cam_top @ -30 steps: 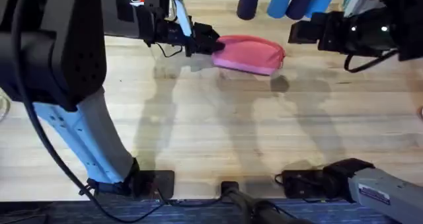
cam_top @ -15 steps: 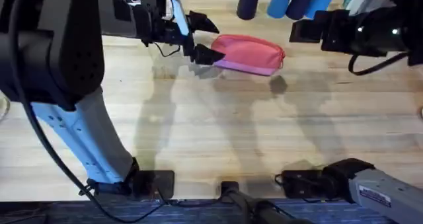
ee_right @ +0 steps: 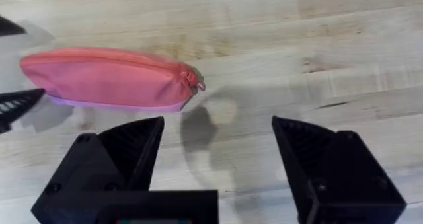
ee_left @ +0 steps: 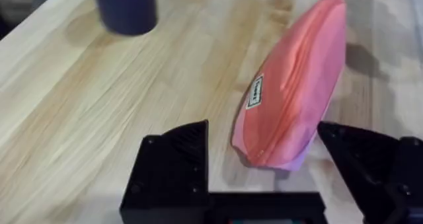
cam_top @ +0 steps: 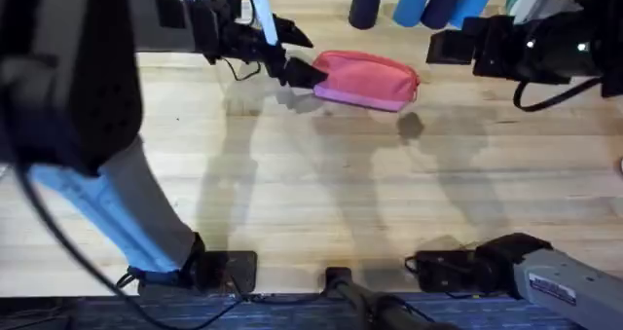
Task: Unzip the bag, pick up the pens from the table one at a time and place them inside, then zip the bag closed.
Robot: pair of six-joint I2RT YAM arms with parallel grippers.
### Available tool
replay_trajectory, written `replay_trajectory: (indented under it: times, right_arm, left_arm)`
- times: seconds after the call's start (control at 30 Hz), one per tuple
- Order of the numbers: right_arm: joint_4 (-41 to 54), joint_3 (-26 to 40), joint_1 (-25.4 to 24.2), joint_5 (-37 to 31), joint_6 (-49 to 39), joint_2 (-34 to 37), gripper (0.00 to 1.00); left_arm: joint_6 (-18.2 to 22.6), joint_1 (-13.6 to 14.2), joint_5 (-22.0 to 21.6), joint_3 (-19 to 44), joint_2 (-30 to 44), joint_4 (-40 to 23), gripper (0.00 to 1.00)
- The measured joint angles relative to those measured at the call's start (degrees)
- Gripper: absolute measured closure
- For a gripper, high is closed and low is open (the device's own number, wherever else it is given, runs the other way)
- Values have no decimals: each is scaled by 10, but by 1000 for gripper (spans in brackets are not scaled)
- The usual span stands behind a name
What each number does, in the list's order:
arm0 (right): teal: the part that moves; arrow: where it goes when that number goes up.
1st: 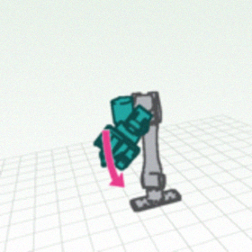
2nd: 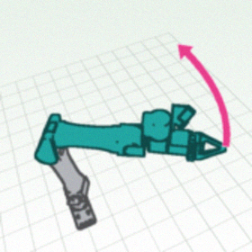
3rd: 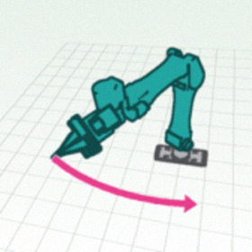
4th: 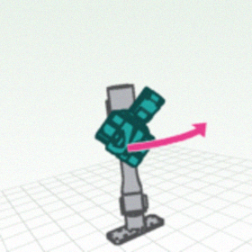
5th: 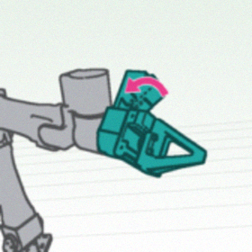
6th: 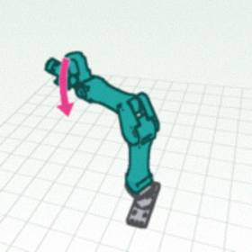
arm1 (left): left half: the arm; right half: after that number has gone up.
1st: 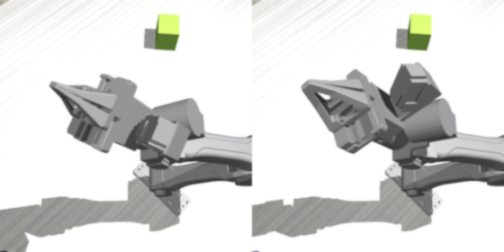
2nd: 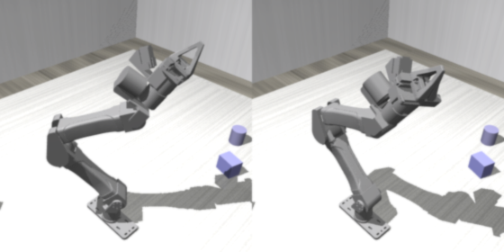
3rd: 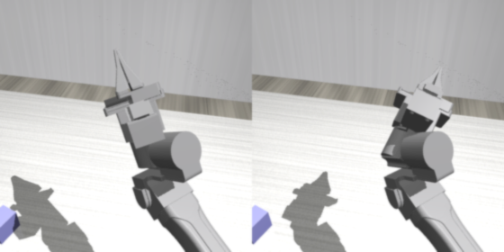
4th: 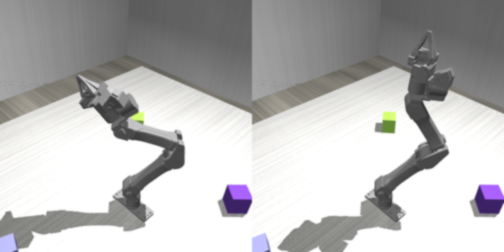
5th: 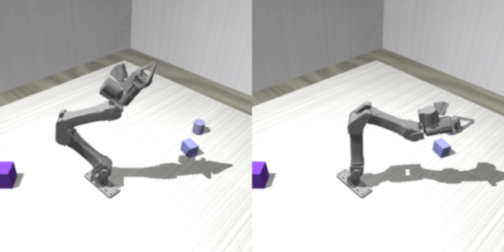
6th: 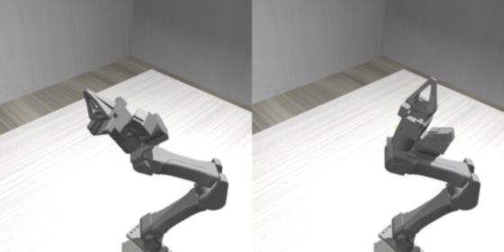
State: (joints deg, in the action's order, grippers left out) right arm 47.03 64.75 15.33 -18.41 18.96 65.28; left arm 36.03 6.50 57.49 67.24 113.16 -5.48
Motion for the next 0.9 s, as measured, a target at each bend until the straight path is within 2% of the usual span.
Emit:
replay_trajectory:
  times: [0.13, 0.4, 0.57, 0.7, 0.9]
  right_arm:
    - [2, 0, 0, 0, 0, 0, 4]
    - [2, 0, 0, 0, 0, 0, 4]
    - [2, 0, 0, 0, 0, 0, 4]
    - [1, 0, 0, 0, -2, 0, 4]
    - [1, 0, 0, 0, -2, 0, 4]
  left_arm:
    - [-32, 0, -65, 0, -75, -75, 8]
    - [-51, 1, -199, 0, -224, -275, 8]
    - [-75, 1, -266, 0, -296, -366, 7]
    - [-97, 1, -300, 0, -351, -436, 8]
    - [-110, 1, -319, 0, -406, -517, 8]
